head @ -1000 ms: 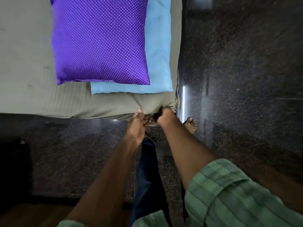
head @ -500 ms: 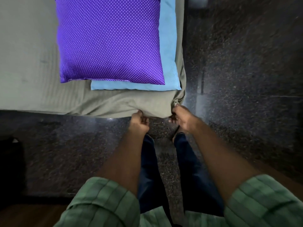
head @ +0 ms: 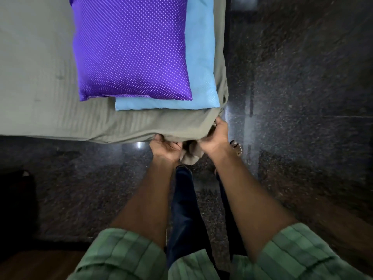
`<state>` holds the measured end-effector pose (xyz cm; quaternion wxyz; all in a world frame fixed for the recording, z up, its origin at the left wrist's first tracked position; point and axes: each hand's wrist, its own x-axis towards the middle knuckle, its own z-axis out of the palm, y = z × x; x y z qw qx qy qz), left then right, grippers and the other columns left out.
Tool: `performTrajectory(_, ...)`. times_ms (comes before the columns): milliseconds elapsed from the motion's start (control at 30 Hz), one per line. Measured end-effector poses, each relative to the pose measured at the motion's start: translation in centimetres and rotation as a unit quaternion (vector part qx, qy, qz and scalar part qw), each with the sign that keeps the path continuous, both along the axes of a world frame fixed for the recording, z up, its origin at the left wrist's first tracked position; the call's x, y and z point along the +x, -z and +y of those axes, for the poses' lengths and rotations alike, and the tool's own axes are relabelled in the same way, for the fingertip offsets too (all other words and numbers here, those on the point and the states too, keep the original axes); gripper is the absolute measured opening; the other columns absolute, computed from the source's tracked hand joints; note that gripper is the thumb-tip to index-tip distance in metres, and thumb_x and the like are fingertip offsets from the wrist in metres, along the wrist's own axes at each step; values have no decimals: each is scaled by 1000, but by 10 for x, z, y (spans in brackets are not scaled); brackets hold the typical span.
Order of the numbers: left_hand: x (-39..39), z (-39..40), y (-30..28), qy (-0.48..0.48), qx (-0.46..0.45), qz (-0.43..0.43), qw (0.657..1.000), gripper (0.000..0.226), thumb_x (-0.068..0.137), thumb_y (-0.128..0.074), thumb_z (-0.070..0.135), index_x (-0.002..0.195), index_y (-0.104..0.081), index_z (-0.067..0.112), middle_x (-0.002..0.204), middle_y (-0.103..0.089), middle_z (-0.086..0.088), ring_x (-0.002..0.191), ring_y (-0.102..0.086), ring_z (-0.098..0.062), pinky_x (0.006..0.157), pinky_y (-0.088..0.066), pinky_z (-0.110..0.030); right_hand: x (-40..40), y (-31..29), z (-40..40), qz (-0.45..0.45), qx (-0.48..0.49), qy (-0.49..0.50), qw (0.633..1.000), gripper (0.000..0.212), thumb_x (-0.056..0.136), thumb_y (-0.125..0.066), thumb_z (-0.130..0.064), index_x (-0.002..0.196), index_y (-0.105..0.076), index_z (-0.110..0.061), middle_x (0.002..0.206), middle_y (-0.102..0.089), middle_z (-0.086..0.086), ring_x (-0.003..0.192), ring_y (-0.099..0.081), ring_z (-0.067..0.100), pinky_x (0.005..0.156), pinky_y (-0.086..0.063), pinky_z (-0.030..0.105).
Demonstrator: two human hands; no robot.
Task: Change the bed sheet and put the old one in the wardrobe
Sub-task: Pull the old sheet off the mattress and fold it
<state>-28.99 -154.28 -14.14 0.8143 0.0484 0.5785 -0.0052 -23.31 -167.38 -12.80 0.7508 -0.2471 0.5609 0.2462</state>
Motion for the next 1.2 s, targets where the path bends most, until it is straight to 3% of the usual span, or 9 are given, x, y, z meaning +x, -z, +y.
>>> performTrajectory(133, -22, -4, 6, 138, 2, 79, 987, 45, 103, -54, 48, 130, -64, 14, 123, -70, -9, 105, -69, -26, 70, -61, -36, 1, 5, -12, 39, -109, -157, 981, 41, 89, -67, -36, 123, -72, -14, 111, -77, 11, 99, -71, 31, 71, -62, 41)
performTrajectory(267, -38, -22, -10, 253, 89, 75, 961, 25, 107, -49, 35, 105, -68, 20, 107, -66, -1, 91, -62, -17, 76, -49, -27, 8, -1, -35, 28, -241, -57, 968, 17, 86, -70, -11, 102, -71, -9, 103, -72, 9, 77, -65, 21, 47, -52, 24)
performTrajectory(367, -50, -26, -24, 335, 141, 76, 929, 31, 103, -54, 33, 122, -71, 16, 127, -68, -1, 101, -61, -15, 81, -48, -25, 9, -10, -46, -15, -266, -46, 963, 16, 82, -74, -8, 96, -71, -15, 98, -71, 6, 82, -66, 19, 57, -52, 26)
performTrajectory(500, -45, -17, -45, 392, 156, 90, 902, 27, 101, -54, 32, 117, -72, 21, 117, -71, 3, 81, -61, -8, 69, -44, -23, 0, -34, -45, -58, -326, -162, 930, 20, 86, -71, -5, 87, -61, -22, 78, -62, 2, 62, -53, 13, 48, -43, 24)
performTrajectory(600, -20, -13, -71, 467, 189, 68, 861, 21, 102, -52, 24, 112, -70, 19, 97, -69, 0, 64, -57, -7, 49, -40, -18, -3, -58, -40, -74, -349, -349, 866, 16, 84, -72, -12, 83, -58, -20, 71, -55, 0, 57, -50, 14, 47, -41, 26)
performTrajectory(700, 2, -16, -101, 569, 267, 48, 776, 24, 102, -51, 15, 110, -72, 7, 79, -67, -1, 53, -55, -10, 40, -37, -16, -6, -88, -37, -109, -368, -524, 760, 14, 77, -71, -19, 90, -67, -19, 91, -69, 6, 82, -66, 26, 70, -57, 37)
performTrajectory(767, 17, -21, -115, 615, 329, 32, 716, 24, 98, -51, 11, 101, -75, 8, 81, -71, -3, 64, -61, -16, 51, -48, -18, -4, -112, -37, -141, -388, -598, 687, 23, 83, -69, -16, 106, -71, -14, 109, -71, 7, 102, -66, 26, 88, -55, 34)
performTrajectory(1000, 68, -62, -160, 680, 446, -33, 581, 27, 91, -53, 7, 85, -78, 17, 91, -79, -10, 93, -72, -28, 91, -59, -39, 25, -156, -71, -208, -389, -647, 621, 35, 90, -63, -19, 123, -67, -11, 128, -67, 13, 120, -62, 32, 89, -48, 28)
performTrajectory(1200, 117, -121, -182, 662, 498, -3, 560, 23, 76, -54, 21, 71, -76, 27, 88, -79, 1, 92, -75, -23, 88, -61, -38, 87, -179, -138, -250, -403, -678, 561, 27, 85, -65, -25, 111, -69, -18, 122, -68, 13, 112, -65, 32, 88, -52, 33)
